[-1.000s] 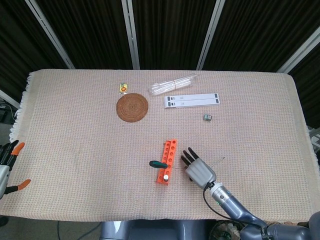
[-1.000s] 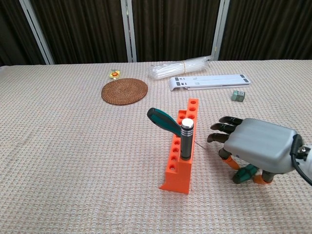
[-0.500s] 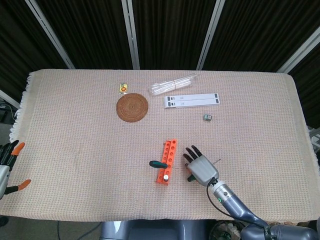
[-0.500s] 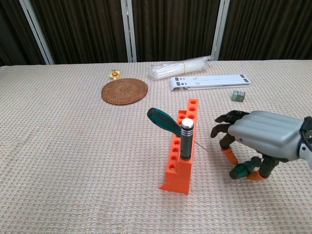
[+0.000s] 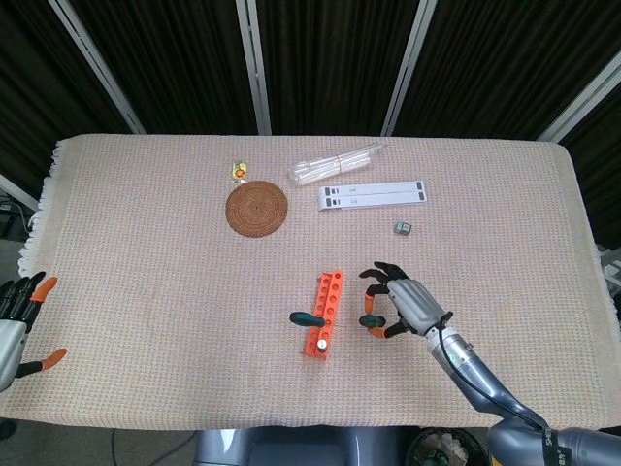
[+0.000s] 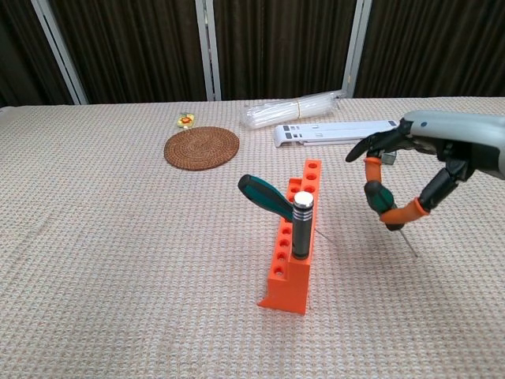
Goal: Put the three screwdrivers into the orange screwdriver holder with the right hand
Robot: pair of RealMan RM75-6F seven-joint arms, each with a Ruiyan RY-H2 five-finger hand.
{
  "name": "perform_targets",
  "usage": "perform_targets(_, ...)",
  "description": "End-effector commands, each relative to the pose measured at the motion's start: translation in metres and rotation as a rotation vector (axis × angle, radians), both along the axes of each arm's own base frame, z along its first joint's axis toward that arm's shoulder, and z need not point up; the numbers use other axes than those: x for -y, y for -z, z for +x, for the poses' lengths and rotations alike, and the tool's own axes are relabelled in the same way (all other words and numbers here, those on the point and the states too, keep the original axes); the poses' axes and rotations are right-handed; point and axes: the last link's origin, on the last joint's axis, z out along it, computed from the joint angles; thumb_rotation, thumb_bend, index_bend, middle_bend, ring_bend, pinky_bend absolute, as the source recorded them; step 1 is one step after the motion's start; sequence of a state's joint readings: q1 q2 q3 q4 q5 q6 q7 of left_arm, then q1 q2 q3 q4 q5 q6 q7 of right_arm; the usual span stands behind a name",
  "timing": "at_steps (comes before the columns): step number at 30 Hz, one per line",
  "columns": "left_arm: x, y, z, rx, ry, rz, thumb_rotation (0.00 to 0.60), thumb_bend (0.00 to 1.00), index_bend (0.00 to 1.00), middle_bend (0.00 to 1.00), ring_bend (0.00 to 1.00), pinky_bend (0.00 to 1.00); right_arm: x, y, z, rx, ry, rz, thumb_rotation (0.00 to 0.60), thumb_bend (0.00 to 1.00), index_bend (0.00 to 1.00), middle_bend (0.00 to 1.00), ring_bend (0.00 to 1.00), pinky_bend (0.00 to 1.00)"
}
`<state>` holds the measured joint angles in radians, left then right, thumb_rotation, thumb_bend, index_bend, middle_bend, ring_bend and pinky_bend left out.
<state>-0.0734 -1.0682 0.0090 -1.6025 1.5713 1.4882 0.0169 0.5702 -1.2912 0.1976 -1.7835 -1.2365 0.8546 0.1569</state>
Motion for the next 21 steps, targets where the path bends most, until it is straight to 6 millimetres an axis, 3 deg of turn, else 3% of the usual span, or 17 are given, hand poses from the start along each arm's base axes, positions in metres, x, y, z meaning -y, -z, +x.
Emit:
perform_targets(1,0.0,0.001,0.002,-0.002,0.003,-0.005,0.6,0.08,0.0,0.0,0.0,0.0,0.015,-0.025,0.01,0.234,0.127,0.076,0.6,0.23,0.6,0.17,0.0,0.0)
perform_targets(9,0.003,0.003,0.004,-0.002,0.0,-0.02,0.6,0.08,0.0,0.0,0.0,0.0,0.032,-0.041,0.023,0.508,0.227,0.149,0.6,0.23,0.6,0.17,0.0,0.0)
perform_targets(21,0.003,0.003,0.003,-0.017,-0.003,-0.029,0.6,0.08,0.0,0.0,0.0,0.0,0.053,-0.049,0.043,0.631,0.205,0.127,0.6,0.23,0.6,0.17,0.0,0.0)
